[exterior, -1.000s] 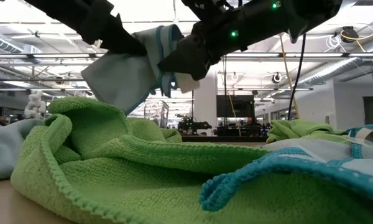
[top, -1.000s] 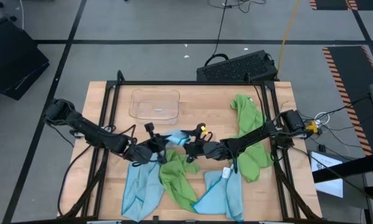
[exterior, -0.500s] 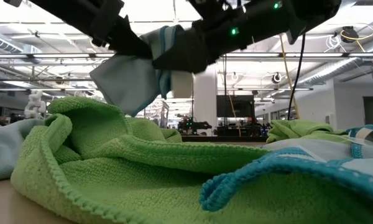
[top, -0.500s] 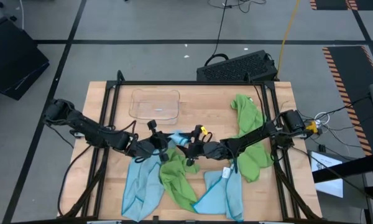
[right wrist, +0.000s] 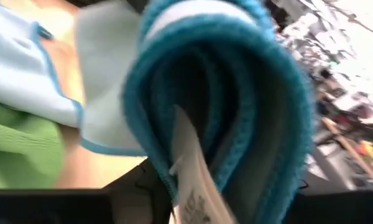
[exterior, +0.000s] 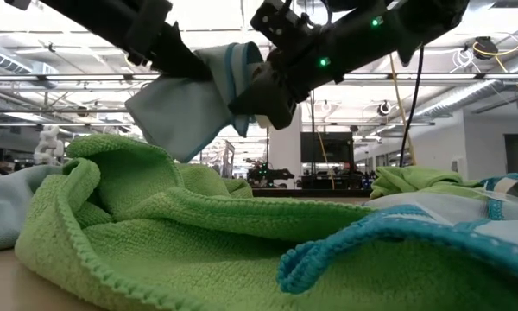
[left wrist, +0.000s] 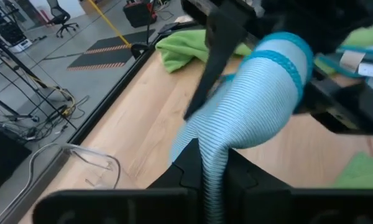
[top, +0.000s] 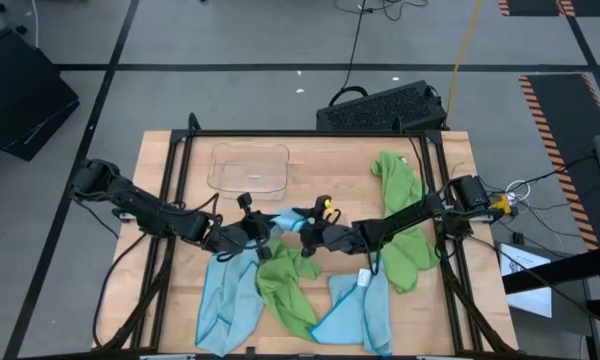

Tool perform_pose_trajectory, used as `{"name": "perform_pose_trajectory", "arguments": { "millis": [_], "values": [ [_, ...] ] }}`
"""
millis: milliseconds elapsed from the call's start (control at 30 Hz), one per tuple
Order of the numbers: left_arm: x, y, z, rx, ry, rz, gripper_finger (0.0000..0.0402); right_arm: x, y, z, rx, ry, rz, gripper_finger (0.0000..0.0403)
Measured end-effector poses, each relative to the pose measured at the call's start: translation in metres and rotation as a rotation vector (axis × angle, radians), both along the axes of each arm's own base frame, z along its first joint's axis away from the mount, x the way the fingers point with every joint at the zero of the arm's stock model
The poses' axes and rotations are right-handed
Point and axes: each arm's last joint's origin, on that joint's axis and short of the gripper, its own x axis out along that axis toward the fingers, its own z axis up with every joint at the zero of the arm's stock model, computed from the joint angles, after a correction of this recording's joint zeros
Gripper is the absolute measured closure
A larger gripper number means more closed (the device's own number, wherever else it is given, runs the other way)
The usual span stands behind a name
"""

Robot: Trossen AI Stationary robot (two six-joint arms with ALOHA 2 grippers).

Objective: Fold microfiber towels
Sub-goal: Put the top center blue microfiber cloth into the bin

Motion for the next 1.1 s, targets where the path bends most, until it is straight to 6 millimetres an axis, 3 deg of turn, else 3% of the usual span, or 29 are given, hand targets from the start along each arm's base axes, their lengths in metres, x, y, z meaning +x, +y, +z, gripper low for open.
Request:
{"name": "perform_pose_trajectory", "arguments": {
  "millis": [167,333,567,667,800,1100],
  "values": [
    [-0.002,0.007,-0.006,-0.012,0.055,0.041,0.0387,-0.001,0.007,0.000,-0.041,0.025,0.032,0.0271],
    [-0.004,0.015,-0.011,-0.041,0.090,0.095,0.0370,-0.002,0.011,0.000,-0.077,0.046,0.052,0.0303],
    [-0.003,0.018,-0.012,-0.077,0.106,0.068,0.0387,-0.001,0.012,-0.001,-0.014,0.034,0.135,0.0372],
    [-0.003,0.018,-0.012,-0.078,0.106,0.068,0.0382,-0.001,0.011,-0.001,-0.014,0.034,0.132,0.0380],
    [-0.004,0.018,-0.014,-0.083,0.121,0.076,0.0369,-0.002,0.012,-0.001,-0.022,0.028,0.096,0.0343],
    [-0.006,0.023,-0.016,-0.123,0.124,0.130,0.0384,-0.005,0.023,-0.001,0.030,-0.004,0.077,0.0191]
  ]
}}
